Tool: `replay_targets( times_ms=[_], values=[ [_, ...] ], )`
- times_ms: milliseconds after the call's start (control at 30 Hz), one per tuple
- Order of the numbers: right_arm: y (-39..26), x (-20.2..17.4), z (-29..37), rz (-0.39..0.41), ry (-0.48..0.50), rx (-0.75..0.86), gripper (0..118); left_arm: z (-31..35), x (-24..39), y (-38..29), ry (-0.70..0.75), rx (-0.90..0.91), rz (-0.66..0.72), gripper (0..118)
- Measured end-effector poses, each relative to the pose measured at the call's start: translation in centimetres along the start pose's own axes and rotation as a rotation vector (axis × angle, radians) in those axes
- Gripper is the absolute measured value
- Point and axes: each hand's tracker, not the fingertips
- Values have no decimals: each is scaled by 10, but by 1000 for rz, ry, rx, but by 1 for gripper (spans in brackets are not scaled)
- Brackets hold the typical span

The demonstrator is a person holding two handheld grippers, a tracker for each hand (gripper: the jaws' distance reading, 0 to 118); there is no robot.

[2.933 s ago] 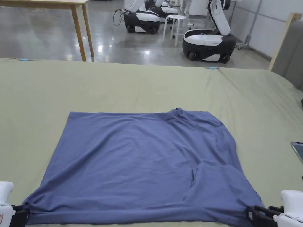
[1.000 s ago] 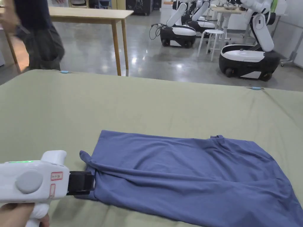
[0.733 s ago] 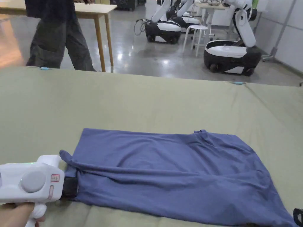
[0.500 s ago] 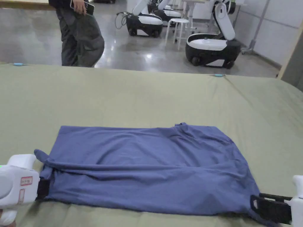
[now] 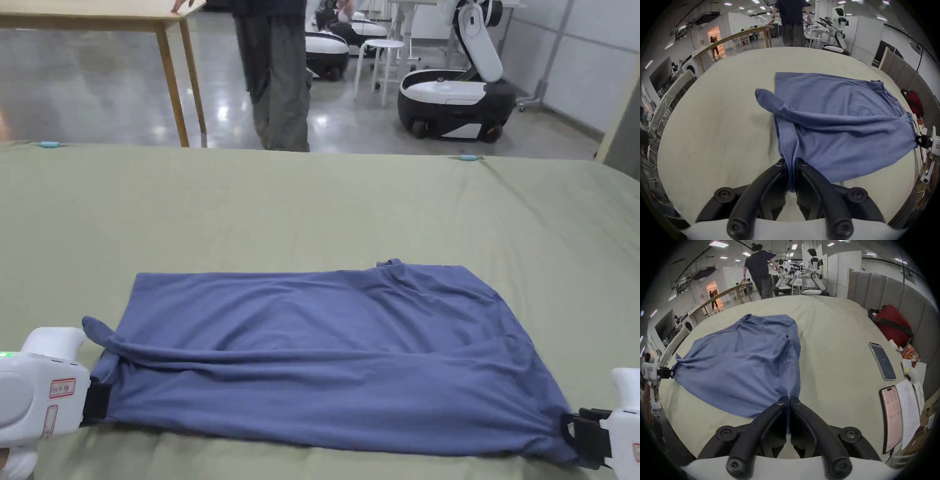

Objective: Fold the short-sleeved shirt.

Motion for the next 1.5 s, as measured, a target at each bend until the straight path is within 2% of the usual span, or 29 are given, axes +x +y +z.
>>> replay_targets(
  times_ms=[367, 700, 1033, 1067, 1100, 1133, 1167, 1200, 1267, 1400, 1433, 1467, 1500],
  values=[
    [-6, -5, 62, 11, 24, 40, 3, 34, -21, -26, -1, 17, 41, 7],
    [-57, -17, 130, 12, 57, 53, 3, 79, -36, -82, -2, 14, 61, 7],
    [-94, -17, 141, -17, 69, 22, 4, 105, -42, -124, -7, 3, 64, 7],
    [-93, -16, 138, -29, 77, 24, 7, 102, -42, -125, -11, -4, 69, 7],
    [-92, -15, 136, -39, 86, 23, 23, 99, -42, -126, -17, -8, 72, 14],
    [-91, -15, 135, -45, 90, 27, 59, 97, -44, -128, -32, -6, 80, 39],
    [-90, -13, 131, -53, 82, 40, 114, 96, -47, -128, -57, 0, 91, 95],
    [-87, -12, 129, -45, 64, 43, 118, 95, -48, -129, -43, 8, 102, 111],
    [-82, -10, 127, -32, 20, 78, 114, 94, -51, -126, -19, 20, 109, 103],
    [-51, -10, 109, -6, 7, 80, 109, 103, -56, -102, -10, 113, 149, 94],
    [-51, -25, 115, 10, -3, 94, 106, 103, -56, -91, -2, 135, 149, 90],
    [-43, -28, 113, 12, -14, 111, 77, 102, -54, -80, 11, 145, 140, 58],
    [-33, -31, 108, 1, -34, 138, 35, 99, -52, -65, 20, 173, 126, 23]
  ],
)
